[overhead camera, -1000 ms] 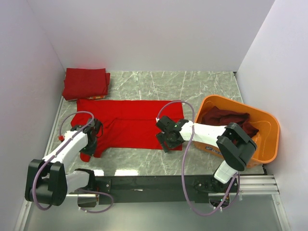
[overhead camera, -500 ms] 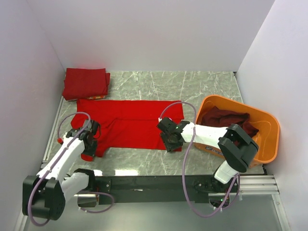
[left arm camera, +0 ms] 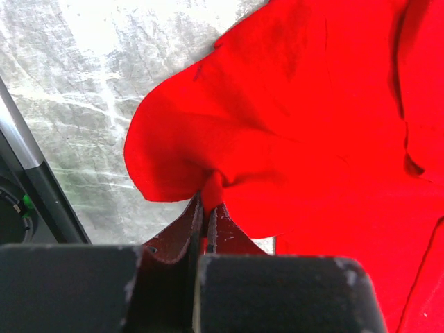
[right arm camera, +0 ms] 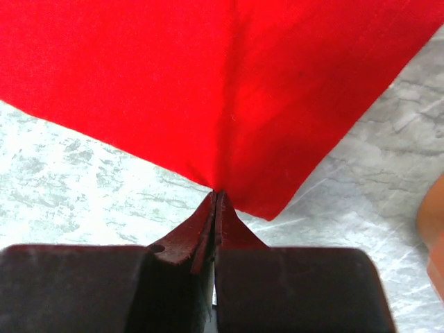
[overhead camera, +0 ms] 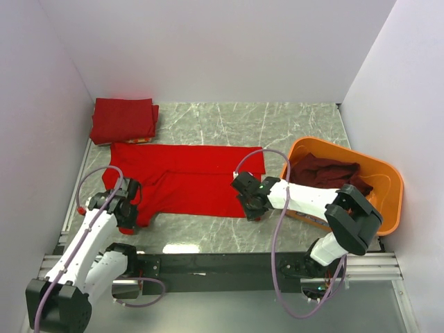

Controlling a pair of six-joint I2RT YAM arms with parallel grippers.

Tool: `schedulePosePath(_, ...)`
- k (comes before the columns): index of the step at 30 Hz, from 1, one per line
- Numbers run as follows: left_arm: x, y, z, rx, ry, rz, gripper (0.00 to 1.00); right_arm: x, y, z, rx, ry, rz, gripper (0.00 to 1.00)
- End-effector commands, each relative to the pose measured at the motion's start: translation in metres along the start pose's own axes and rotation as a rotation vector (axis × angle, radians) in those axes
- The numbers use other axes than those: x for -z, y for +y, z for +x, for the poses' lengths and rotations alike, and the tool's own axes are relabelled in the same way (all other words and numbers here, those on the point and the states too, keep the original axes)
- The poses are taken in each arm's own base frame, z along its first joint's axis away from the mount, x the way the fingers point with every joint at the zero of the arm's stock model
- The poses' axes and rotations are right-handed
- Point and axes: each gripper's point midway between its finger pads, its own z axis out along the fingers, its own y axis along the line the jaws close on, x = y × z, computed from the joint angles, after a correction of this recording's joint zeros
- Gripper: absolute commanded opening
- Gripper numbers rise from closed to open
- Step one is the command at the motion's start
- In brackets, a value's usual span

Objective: Fold and stack the t-shirts
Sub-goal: Fold the tshirt

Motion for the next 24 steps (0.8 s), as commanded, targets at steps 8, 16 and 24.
schedulePosePath(8,0.011,-0.020,-0.003,-0.033,-0.009,0.001,0.01,0.021,-0.004,-0.034,0.016,-0.119,0.037,0.00)
schedulePosePath(16,0.020,-0.040,-0.011,-0.037,-0.035,0.042,0.01,0.031,-0.007,-0.062,-0.003,-0.189,0.058,0.00)
schedulePosePath(24,0.027,-0.080,-0.019,-0.082,-0.072,0.069,0.01,0.039,-0.020,-0.091,-0.020,-0.237,0.090,0.00)
